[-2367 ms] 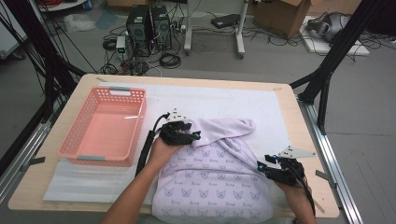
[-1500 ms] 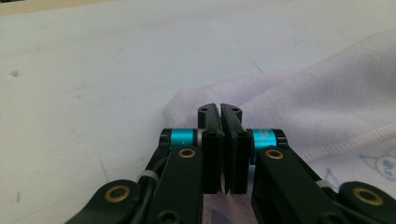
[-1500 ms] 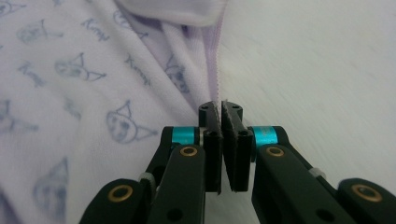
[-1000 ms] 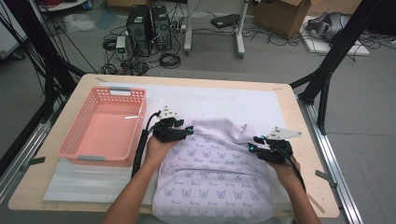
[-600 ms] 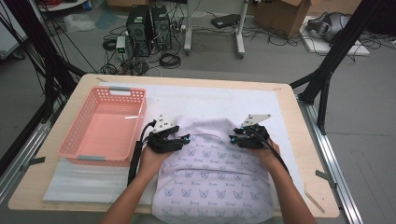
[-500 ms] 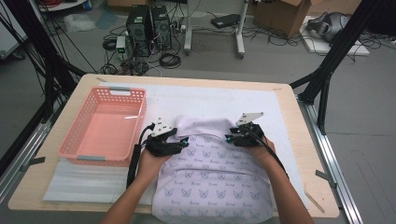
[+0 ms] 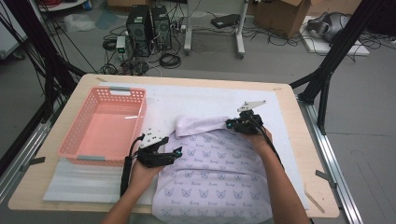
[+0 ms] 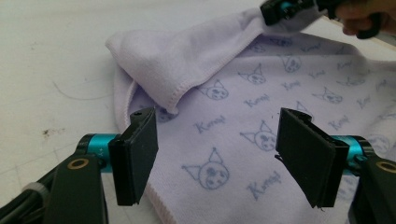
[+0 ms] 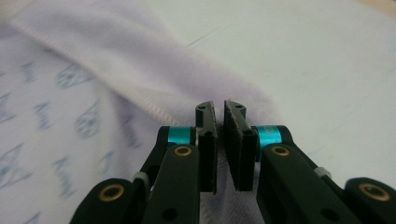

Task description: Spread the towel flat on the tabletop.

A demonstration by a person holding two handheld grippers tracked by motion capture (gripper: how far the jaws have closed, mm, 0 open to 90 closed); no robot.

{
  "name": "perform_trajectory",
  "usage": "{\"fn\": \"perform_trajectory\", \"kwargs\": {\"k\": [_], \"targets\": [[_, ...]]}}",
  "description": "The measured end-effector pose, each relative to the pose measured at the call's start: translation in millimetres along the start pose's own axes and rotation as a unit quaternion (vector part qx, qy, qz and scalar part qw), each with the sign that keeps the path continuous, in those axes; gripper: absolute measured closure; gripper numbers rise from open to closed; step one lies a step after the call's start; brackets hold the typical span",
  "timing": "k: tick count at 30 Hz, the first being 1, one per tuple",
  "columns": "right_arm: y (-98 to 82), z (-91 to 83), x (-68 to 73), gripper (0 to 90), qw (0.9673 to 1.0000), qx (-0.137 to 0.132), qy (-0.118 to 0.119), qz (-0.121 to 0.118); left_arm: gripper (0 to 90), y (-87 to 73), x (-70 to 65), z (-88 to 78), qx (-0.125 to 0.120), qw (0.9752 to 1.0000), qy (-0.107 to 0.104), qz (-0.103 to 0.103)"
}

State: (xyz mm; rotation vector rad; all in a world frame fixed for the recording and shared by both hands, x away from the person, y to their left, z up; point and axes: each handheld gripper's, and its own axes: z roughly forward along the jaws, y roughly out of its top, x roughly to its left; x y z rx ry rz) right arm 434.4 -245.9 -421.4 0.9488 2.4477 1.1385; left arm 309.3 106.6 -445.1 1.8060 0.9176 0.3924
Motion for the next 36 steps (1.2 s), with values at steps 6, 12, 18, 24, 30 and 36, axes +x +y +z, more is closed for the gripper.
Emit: {"fn": "perform_trajectory", "kwargs": {"k": [6, 12, 18, 24, 30, 36], "targets": [[33.5, 12.9, -17.7, 85.3, 0.9955, -0.024, -0.087, 0.027, 31.9, -2.4, -0.4, -2.5, 0.007, 1.0, 0.003, -0.004], [49.4, 9.6, -28.1, 69.1, 0.9746, -0.061, -0.195, 0.092, 33.3, -5.7, -2.0, -4.1, 0.022, 0.9996, 0.015, 0.001], [35.4, -21.2, -26.7, 67.4, 0.983, -0.058, -0.16, 0.069, 35.9, -5.6, -3.6, -2.7, 0.038, 0.9989, 0.027, 0.005], [-1.8, -62.3, -21.7, 65.8, 0.9886, -0.038, -0.13, 0.066, 36.0, -6.4, 0.7, -6.3, 0.053, 0.9978, 0.041, -0.003], [-52.2, -88.5, -1.5, 65.6, 0.9907, 0.005, -0.117, 0.069, 36.0, -8.8, 4.8, -7.7, 0.073, 0.9961, 0.044, -0.021], [-96.2, -101.1, 18.4, 62.7, 0.9906, 0.024, -0.094, 0.096, 50.4, -8.8, 6.0, -4.3, 0.093, 0.9942, 0.046, -0.031]]}}
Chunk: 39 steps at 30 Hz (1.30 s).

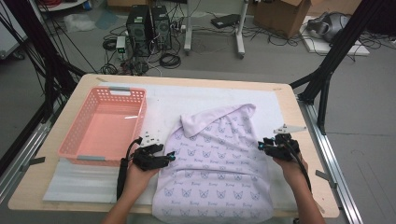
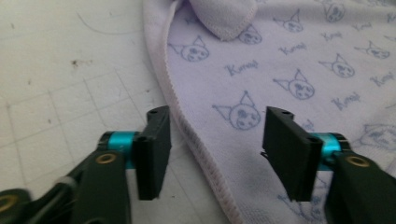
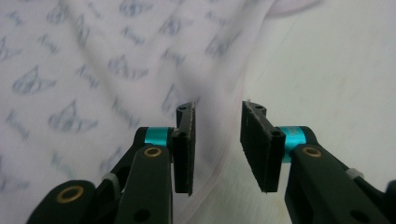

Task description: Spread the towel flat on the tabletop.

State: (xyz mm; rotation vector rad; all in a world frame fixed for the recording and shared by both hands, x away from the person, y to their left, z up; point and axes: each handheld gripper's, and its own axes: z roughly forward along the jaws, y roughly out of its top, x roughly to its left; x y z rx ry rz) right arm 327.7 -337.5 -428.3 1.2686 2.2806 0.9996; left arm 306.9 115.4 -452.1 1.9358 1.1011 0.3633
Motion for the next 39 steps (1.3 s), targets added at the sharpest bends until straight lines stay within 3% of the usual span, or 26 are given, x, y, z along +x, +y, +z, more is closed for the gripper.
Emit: {"fn": "perform_trajectory", "kwargs": {"k": [2, 3, 4, 5, 6, 7, 12, 14, 16, 17, 19, 20, 21, 22, 25, 27, 30, 36, 39], "targets": [[-11.6, 4.9, 3.8, 60.6, 0.9997, 0.018, 0.014, 0.005, 60.3, 0.9, -1.7, 0.7, 0.004, 0.9997, 0.024, 0.008], [-15.6, 6.0, 6.0, 62.4, 0.9999, 0.008, 0.008, 0.003, 69.4, 1.3, -0.9, 1.3, 0.001, 0.9996, 0.028, 0.004], [-16.7, 6.2, 6.1, 67.3, 1.0, 0.003, 0.006, 0.005, 76.5, 2.1, 1.5, 1.3, 0.003, 0.9998, 0.021, -0.002], [-16.3, 6.8, 4.5, 86.1, 0.9999, -0.001, 0.012, 0.005, 86.7, 3.2, 3.3, 2.4, 0.005, 0.9999, 0.012, -0.01], [-14.8, 8.4, 2.6, 86.0, 0.9997, -0.004, 0.024, 0.003, 87.1, 5.2, 3.9, 3.3, 0.008, 0.9998, 0.012, -0.014], [-12.5, 11.1, 1.0, 86.7, 0.9998, -0.005, 0.019, 0.003, 87.2, 7.3, 4.2, 4.8, 0.009, 0.9997, 0.016, -0.013], [1.0, 26.6, -13.5, 87.3, 0.9986, -0.042, -0.017, 0.026, 87.6, 16.9, 9.2, 14.7, -0.017, 0.9982, 0.048, -0.031], [7.5, 31.5, -16.4, 87.3, 0.9979, -0.042, -0.044, 0.02, 87.6, 19.8, 13.8, 18.9, -0.02, 0.9971, 0.06, -0.043], [11.9, 35.4, -20.1, 87.3, 0.9976, -0.039, -0.053, 0.019, 87.6, 20.4, 17.3, 21.4, -0.029, 0.9958, 0.059, -0.064], [13.0, 36.7, -21.0, 87.2, 0.9976, -0.04, -0.054, 0.019, 87.5, 20.4, 17.1, 21.6, -0.028, 0.9961, 0.058, -0.06], [13.1, 36.8, -19.3, 83.1, 0.9975, -0.035, -0.057, 0.021, 86.1, 19.8, 15.1, 19.8, -0.031, 0.9976, 0.042, -0.045], [12.6, 35.9, -18.3, 75.3, 0.9975, -0.033, -0.059, 0.019, 79.3, 19.9, 14.0, 18.0, -0.031, 0.9981, 0.033, -0.041], [11.8, 33.9, -16.5, 70.1, 0.9974, -0.032, -0.062, 0.019, 67.0, 19.9, 13.0, 15.8, -0.025, 0.9984, 0.025, -0.045], [10.1, 30.7, -14.9, 67.8, 0.9973, -0.034, -0.063, 0.017, 59.2, 19.1, 11.8, 13.1, -0.024, 0.9986, 0.014, -0.045], [1.8, 17.7, -9.5, 63.5, 0.9973, -0.045, -0.056, 0.012, 49.7, 12.9, 4.9, 3.5, -0.022, 0.9994, 0.006, -0.026], [-6.0, 7.9, -4.5, 61.8, 0.9976, -0.048, -0.049, 0.008, 47.6, 6.5, 1.2, -1.4, -0.011, 0.9998, -0.001, -0.019], [-18.9, -5.4, 4.5, 57.8, 0.9983, -0.051, -0.027, 0.009, 46.4, -5.5, -2.5, -8.6, 0.0, 0.9996, -0.008, -0.026], [-41.2, -26.7, 25.9, 55.1, 0.9983, -0.057, 0.014, 0.001, 46.2, -25.3, -9.2, -30.4, -0.01, 0.9993, -0.011, -0.036], [-50.4, -36.7, 35.8, 55.0, 0.9985, -0.048, 0.028, -0.002, 46.7, -34.9, -12.6, -41.2, -0.012, 0.9989, -0.022, -0.04]]}}
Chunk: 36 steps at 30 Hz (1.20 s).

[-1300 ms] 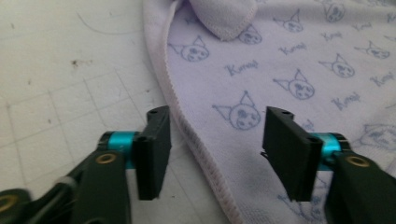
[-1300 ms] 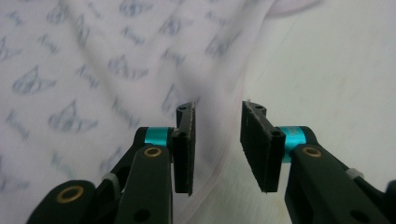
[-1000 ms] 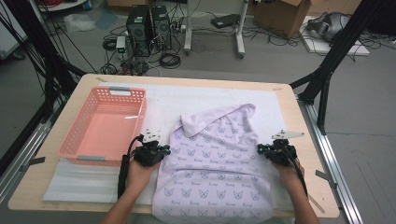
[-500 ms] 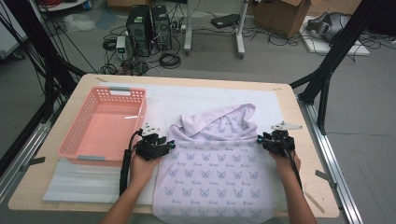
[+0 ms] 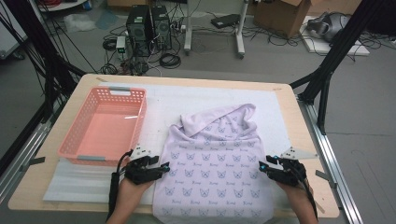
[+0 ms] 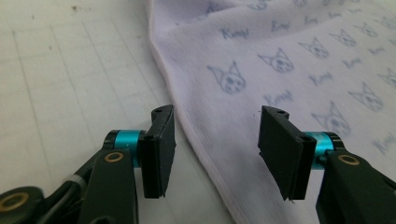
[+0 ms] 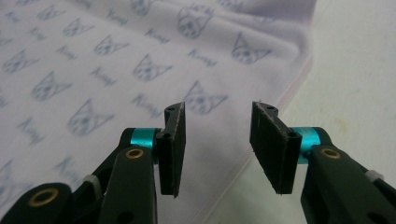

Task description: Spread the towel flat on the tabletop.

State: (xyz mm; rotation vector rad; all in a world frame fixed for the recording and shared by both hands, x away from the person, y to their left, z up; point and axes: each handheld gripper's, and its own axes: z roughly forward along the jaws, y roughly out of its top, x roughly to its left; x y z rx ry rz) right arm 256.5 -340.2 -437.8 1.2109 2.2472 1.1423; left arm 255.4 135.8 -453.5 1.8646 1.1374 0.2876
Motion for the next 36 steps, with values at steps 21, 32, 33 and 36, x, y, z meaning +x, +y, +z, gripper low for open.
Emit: {"fn": "perform_trajectory", "kwargs": {"k": [21, 32, 33, 36], "targets": [[-43.0, -41.9, 24.8, 87.1, 0.998, 0.054, 0.033, 0.01, 87.0, -40.5, -26.0, -45.9, 0.021, 0.9995, -0.017, 0.015], [-30.1, -36.0, 25.3, 60.2, 0.9997, 0.005, -0.011, 0.022, 47.8, -11.3, -19.2, -19.1, -0.019, 0.9996, 0.007, 0.019], [-28.5, -31.3, 24.7, 59.8, 0.9996, 0.009, -0.02, 0.02, 47.7, -7.6, -16.3, -13.9, -0.013, 0.9997, 0.01, 0.017], [-24.2, -19.2, 19.6, 59.1, 0.9991, 0.015, -0.033, 0.023, 47.8, -2.4, -13.4, 0.8, 0.007, 0.9999, 0.01, 0.008]]}}
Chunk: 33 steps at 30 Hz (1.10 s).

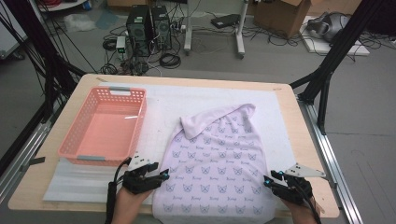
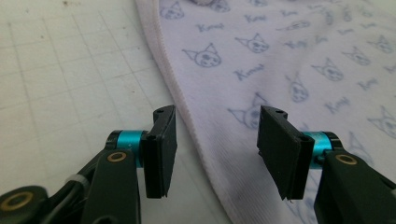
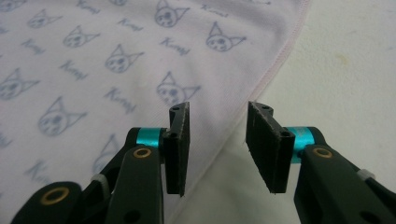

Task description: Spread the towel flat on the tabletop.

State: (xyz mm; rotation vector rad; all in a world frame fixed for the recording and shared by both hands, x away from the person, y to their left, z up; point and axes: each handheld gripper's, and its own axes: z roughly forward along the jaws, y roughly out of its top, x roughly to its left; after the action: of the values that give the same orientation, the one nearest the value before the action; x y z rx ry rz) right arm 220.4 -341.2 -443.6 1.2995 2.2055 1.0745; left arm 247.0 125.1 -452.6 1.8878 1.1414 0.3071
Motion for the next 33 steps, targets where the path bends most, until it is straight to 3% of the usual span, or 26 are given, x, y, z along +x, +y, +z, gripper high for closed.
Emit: {"fn": "perform_trajectory", "kwargs": {"k": [2, 3, 4, 5, 8, 17, 20, 21, 22, 25, 29, 33], "targets": [[1.7, 6.6, -0.5, 66.2, 1.0, 0.009, 0.002, -0.003, 52.6, -0.1, -3.2, 0.8, -0.001, 0.9997, 0.018, 0.013], [1.4, 9.1, 0.7, 70.1, 0.9999, 0.013, 0.0, -0.01, 60.6, -1.3, -4.1, -0.5, 0.0, 0.9992, 0.031, 0.024], [1.2, 8.7, 1.5, 83.9, 0.9999, 0.012, 0.005, -0.008, 77.4, -2.8, -3.0, -2.8, 0.003, 0.9991, 0.031, 0.027], [1.2, 8.4, 0.8, 86.0, 0.9997, 0.012, 0.019, -0.008, 87.4, -4.5, -2.5, -4.2, 0.001, 0.9995, 0.027, 0.015], [-0.1, 3.9, 3.4, 87.2, 0.9994, 0.022, 0.023, -0.011, 88.1, -9.9, -5.7, -11.4, 0.001, 0.9992, 0.031, 0.026], [-19.3, -22.2, 10.0, 87.6, 0.9981, 0.037, 0.045, -0.021, 88.2, -35.2, -8.0, -43.6, 0.007, 1.0, -0.001, 0.0], [-23.7, -28.5, 13.7, 86.7, 0.9975, 0.043, 0.053, -0.021, 87.3, -40.1, -11.1, -48.3, 0.008, 0.9998, -0.017, 0.006], [-24.1, -29.0, 14.3, 83.9, 0.9975, 0.042, 0.054, -0.02, 84.4, -39.8, -11.4, -46.8, 0.003, 0.9997, -0.019, 0.012], [-23.7, -29.2, 14.8, 75.4, 0.9978, 0.041, 0.05, -0.018, 77.8, -38.2, -11.8, -44.5, -0.001, 0.9997, -0.02, 0.015], [-19.5, -26.8, 13.6, 67.7, 0.9987, 0.023, 0.044, -0.012, 60.1, -30.5, -12.2, -36.7, -0.015, 0.9994, -0.02, 0.022], [-12.9, -19.9, 15.6, 65.0, 0.9991, 0.012, 0.038, -0.018, 52.0, -22.8, -10.0, -29.6, -0.033, 0.9985, -0.028, 0.033], [-8.6, -13.3, 15.6, 62.4, 0.9991, 0.007, 0.033, -0.028, 50.6, -16.9, -6.8, -27.2, -0.046, 0.9977, -0.031, 0.039]]}}
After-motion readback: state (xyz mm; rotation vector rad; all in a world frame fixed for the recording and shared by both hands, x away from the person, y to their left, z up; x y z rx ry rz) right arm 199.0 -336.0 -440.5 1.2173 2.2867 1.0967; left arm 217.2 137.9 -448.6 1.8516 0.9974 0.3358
